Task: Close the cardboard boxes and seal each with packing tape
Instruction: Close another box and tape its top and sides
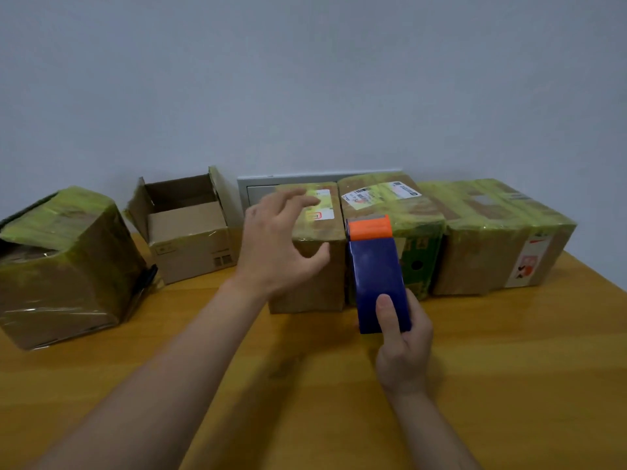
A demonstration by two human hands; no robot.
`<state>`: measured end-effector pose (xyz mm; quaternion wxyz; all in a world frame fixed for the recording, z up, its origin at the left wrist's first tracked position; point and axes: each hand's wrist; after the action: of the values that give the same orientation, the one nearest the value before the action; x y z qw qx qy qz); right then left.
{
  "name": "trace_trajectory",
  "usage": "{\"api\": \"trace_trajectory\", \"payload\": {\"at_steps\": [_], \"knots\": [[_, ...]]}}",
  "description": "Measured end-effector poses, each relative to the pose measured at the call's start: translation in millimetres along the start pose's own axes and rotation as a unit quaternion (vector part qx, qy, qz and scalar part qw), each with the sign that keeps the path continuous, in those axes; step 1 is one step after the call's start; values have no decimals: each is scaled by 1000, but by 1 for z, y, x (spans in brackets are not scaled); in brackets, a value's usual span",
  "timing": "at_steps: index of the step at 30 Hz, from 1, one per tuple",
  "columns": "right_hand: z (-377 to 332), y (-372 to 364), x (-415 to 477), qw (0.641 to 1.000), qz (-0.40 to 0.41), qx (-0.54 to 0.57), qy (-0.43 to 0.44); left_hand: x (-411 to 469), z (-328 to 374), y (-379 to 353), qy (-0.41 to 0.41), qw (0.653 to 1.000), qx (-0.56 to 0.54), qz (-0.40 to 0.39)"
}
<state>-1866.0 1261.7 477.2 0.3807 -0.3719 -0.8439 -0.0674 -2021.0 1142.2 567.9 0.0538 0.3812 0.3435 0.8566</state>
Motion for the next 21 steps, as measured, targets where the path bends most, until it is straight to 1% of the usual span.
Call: {"api": "trace_trajectory", "payload": {"at_steps": [2,4,5,7,9,13,17,21], "knots": [[-6,2,7,1000,9,9,-9,31,18,0,-29,988,106,-110],[-12,4,19,999,26,18,-28,49,27,-10,-46,969,172,-171],[-16,6,25,998,32,27,-40,54,27,-18,-48,964,176,-195],[-20,11,38,997,31,43,-58,54,27,-32,-16,966,123,-228],[-26,16,51,997,15,44,-69,50,24,-41,11,975,86,-203],[-42,27,78,991,-8,32,-130,47,24,-47,23,982,97,-158],[-62,35,103,982,-40,2,-182,43,27,-48,25,982,113,-151],[-77,35,115,978,-42,-14,-204,42,29,-48,28,982,119,-145]]}}
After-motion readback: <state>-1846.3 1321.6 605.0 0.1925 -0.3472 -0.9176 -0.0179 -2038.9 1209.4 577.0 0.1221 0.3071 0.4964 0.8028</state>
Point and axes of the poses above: each hand's wrist, its own x-axis towards the middle knuckle, its own y-axis out of the back of the hand, z = x × y, and after that the axes turned 15 degrees about y, right-handed
